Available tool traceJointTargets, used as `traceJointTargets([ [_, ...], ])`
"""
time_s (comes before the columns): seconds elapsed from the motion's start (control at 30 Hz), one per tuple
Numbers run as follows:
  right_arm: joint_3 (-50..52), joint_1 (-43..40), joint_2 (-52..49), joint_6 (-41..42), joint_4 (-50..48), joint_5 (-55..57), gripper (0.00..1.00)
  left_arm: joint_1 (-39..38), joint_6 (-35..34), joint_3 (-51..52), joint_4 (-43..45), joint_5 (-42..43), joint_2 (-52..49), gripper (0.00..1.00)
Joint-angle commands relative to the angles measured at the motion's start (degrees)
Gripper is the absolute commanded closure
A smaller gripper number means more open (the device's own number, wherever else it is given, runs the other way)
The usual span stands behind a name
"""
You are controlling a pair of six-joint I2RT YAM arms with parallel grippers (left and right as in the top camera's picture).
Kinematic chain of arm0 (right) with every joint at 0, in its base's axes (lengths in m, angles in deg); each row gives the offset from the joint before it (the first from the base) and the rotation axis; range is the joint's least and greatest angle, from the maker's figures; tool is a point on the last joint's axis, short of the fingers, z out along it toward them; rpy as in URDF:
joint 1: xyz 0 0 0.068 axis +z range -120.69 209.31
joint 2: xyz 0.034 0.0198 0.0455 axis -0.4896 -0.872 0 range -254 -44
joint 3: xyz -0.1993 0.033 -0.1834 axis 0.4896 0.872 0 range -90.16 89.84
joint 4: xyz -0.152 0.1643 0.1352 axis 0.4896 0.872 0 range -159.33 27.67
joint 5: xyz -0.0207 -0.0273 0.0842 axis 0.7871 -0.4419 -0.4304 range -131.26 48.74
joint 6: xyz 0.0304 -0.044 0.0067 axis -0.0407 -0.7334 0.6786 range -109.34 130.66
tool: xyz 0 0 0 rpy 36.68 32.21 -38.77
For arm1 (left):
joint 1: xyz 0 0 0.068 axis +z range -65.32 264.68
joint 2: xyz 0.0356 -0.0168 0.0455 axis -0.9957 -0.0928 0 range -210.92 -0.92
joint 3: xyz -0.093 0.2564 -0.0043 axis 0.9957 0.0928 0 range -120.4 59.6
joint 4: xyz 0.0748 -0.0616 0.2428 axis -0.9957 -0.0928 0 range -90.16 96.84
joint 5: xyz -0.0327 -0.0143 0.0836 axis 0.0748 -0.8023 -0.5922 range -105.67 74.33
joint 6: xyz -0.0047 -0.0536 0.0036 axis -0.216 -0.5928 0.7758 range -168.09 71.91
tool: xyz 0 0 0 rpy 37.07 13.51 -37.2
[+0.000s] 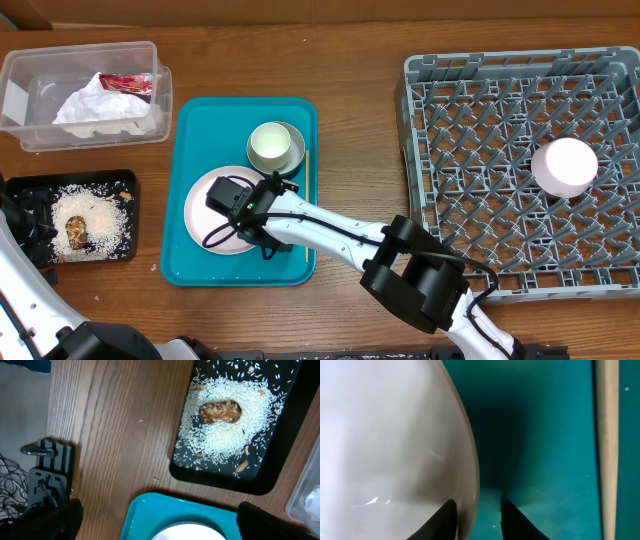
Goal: Sort waste into correct bins and load items into the dishwasher
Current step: 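Grasp the large plate rim and lift it toward the rack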
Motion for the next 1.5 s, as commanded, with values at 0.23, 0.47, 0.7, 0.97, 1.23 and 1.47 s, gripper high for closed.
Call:
traceJointTargets([
  [0.23,-1.29,-0.11,0.02,-2.47,1.86,-2.89,0.91,0.15,-1.01,0.24,-0.13,-0.2,-0.13,0.0],
  [0.47,-1.29,-0.72,3.37,-2.58,4.48,0.15,0.96,0.15,-1.01,0.24,-0.11,-0.22,-0.13,0.0],
  [0.7,-1.4,-4.0,13.57,-17.03,6.88,4.72,0.96,0.15,-1.01,0.24,-0.13,-0.2,-0.13,0.0],
  [0.97,-1.38,-13.92,31.95,-34.29,9.33,4.76,0.96,0.15,-1.01,0.24,-0.13,-0.22,-0.13,0.0],
  [1.23,-1.38,-35.23,42.56,-35.82,11.15,17.14,0.96,0.15,-1.01,0.24,-0.13,-0.2,-0.13,0.0],
  [1.47,-0.37,-50.66,38.16,-35.8,8.68,26.8,0.96,0.15,-1.01,0.24,-0.13,-0.22,-0.13,0.0],
])
